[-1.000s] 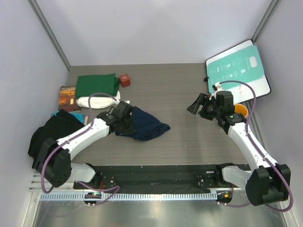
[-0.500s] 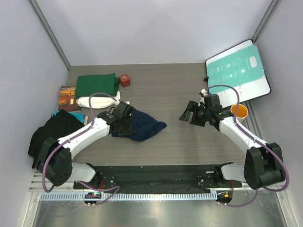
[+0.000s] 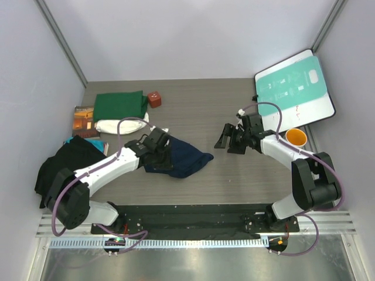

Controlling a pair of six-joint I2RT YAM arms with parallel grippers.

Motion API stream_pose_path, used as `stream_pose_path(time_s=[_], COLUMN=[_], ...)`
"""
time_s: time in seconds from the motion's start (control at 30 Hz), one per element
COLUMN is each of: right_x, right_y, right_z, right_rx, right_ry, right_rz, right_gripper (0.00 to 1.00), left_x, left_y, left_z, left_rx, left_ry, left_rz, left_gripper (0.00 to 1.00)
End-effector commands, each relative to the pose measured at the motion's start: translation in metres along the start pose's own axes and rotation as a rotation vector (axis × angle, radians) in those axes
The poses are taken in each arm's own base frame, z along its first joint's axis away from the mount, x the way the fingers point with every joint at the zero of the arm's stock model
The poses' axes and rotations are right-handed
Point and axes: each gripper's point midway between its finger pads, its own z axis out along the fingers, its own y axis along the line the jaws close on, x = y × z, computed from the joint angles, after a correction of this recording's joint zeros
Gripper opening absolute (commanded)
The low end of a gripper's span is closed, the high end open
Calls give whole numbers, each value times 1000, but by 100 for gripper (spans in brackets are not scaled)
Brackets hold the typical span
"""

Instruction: Fold and stack the t-shirts

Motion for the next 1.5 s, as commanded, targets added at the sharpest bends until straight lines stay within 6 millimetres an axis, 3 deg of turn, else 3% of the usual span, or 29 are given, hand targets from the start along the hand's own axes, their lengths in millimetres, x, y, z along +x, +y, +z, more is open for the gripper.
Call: stream_pose_path(time_s=[0.0,0.4,1.03,1.2,1.47], right_x=[-31,-27,-19,-12,-7], right_y=[28,28,27,24,20], right_z=[-7,-5,-12,-15,-18], right_rx=[-60,-49,-47,-44,-37], right_ry=[-82,-61,-62,-57,-53], right_rz=[-54,-53,-79,-82,-102], right_gripper=[76,76,76,76,76], left_x=[13,41,29,21,21], left_y=[-18,-30,-35,-52,-60], left_z=[5,34,25,18,20], left_rx=[63,6,1,63,88], left_ry=[41,143,85,69,76], left_rz=[30,138,133,111,96], left_gripper=[0,0,0,0,0])
